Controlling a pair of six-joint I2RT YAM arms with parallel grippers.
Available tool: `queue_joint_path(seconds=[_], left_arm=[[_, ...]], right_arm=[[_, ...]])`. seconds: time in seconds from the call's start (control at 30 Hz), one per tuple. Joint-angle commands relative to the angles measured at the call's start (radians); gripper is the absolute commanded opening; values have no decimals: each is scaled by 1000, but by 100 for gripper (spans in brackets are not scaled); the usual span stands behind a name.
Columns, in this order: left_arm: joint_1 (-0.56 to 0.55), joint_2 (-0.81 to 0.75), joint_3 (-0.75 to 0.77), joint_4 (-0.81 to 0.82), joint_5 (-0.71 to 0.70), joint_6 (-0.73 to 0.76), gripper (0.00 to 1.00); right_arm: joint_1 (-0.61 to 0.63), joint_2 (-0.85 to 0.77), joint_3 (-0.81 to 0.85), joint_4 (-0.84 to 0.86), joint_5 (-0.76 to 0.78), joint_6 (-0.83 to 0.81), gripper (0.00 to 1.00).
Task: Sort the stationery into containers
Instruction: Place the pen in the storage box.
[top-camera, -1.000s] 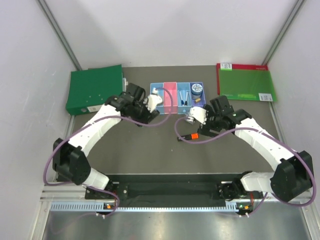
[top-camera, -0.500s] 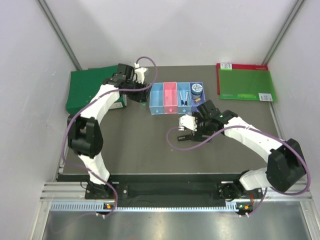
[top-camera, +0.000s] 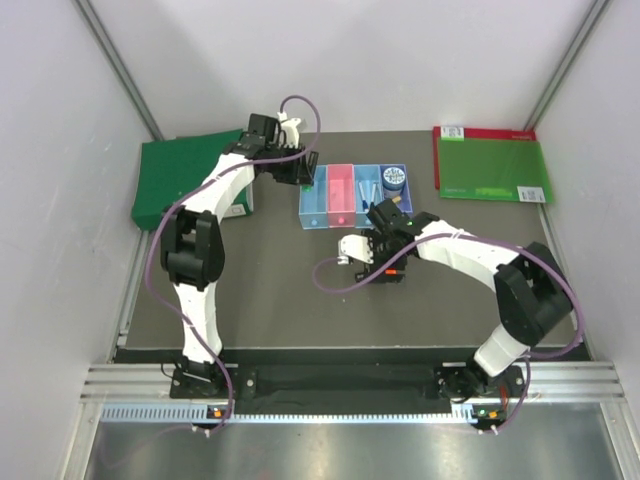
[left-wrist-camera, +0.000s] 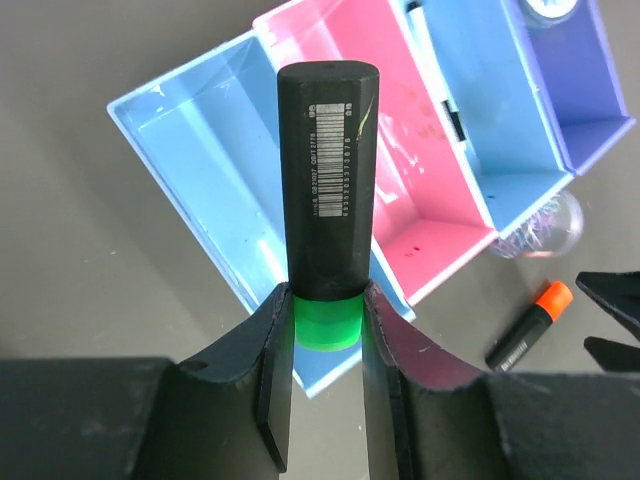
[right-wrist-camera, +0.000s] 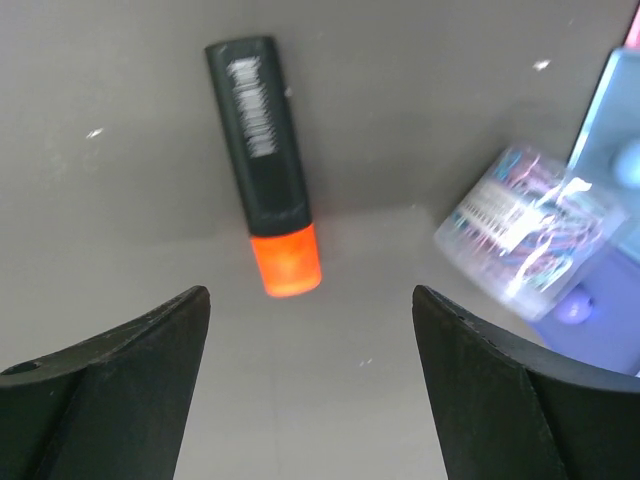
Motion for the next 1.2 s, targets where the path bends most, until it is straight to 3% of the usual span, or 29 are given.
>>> queue_joint_path(seconds=[0.0,0.8,1.0,1.17], left_arm=[[-3,58,40,37,19,-45,0],[-3,176,40,54,7,-77,0],[-3,178,34,56,14,-77,11],[-3,173,45,59,23,-86,14]], right_arm=[[15,50,82,26,-37,-10,81],[41,107,47,58,-75,33,62],[50,110,29,76,-69,44,55],[59,106,15,75,-62,44,54]])
